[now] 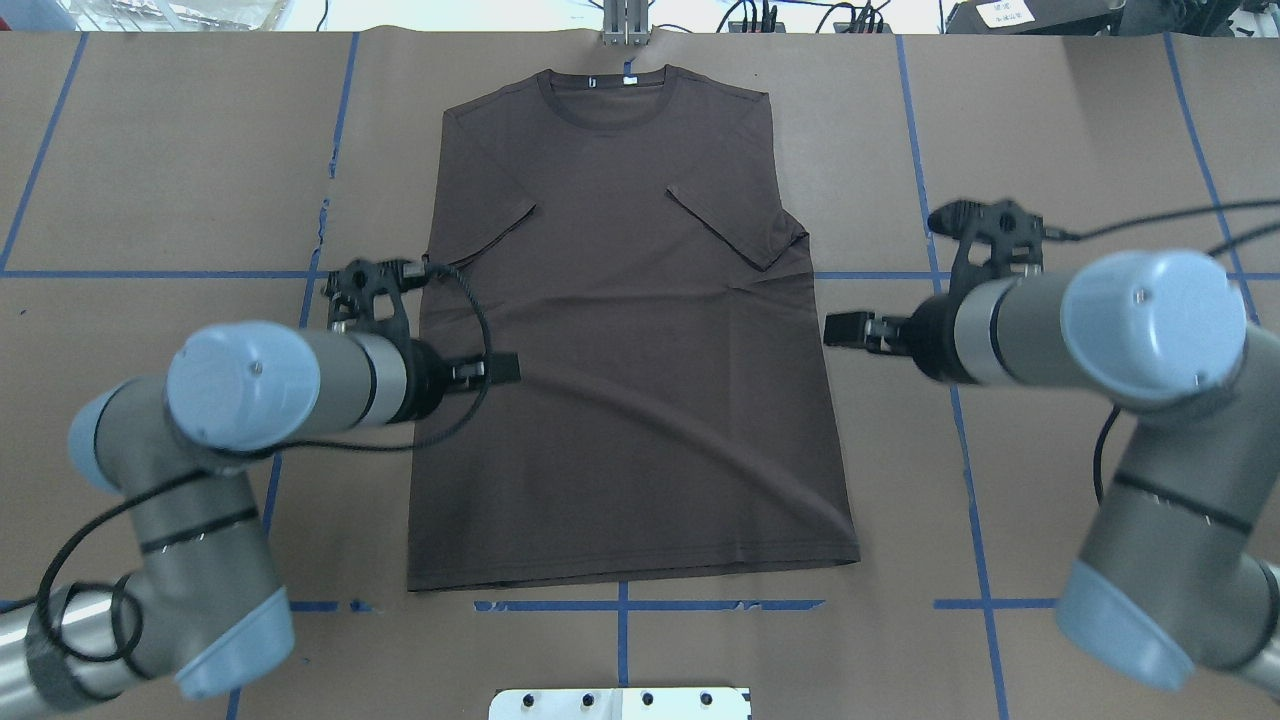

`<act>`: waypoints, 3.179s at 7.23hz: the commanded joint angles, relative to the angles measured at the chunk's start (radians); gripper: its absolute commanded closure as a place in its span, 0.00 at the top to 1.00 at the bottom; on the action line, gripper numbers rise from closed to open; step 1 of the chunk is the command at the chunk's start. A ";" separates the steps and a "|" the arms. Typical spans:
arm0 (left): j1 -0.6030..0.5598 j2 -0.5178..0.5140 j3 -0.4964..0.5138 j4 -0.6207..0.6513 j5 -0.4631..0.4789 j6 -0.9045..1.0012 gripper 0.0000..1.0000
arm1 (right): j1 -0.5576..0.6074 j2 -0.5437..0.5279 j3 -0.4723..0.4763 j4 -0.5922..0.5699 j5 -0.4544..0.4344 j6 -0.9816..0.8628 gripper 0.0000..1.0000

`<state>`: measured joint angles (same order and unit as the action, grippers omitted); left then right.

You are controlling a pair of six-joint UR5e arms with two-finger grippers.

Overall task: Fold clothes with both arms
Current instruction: 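Lower both grippers to the hem corners nearest the robot, then grasp both hem corners with the left and right grippers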

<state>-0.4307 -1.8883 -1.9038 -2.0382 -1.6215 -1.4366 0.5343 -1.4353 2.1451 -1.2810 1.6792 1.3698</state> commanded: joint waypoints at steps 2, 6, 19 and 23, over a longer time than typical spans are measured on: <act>0.191 0.170 -0.112 0.003 0.067 -0.183 0.75 | -0.165 -0.293 0.072 0.290 -0.116 0.078 1.00; 0.227 0.202 -0.112 0.039 0.069 -0.208 0.59 | -0.214 -0.197 0.062 0.128 -0.180 0.080 1.00; 0.259 0.204 -0.103 0.041 0.069 -0.208 0.00 | -0.212 -0.195 0.064 0.127 -0.184 0.080 1.00; 0.256 0.195 -0.113 0.047 0.071 -0.208 0.00 | -0.302 -0.191 0.049 0.121 -0.313 0.202 0.82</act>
<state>-0.1743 -1.6899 -2.0158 -1.9914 -1.5520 -1.6444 0.2673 -1.6283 2.2042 -1.1580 1.4269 1.5456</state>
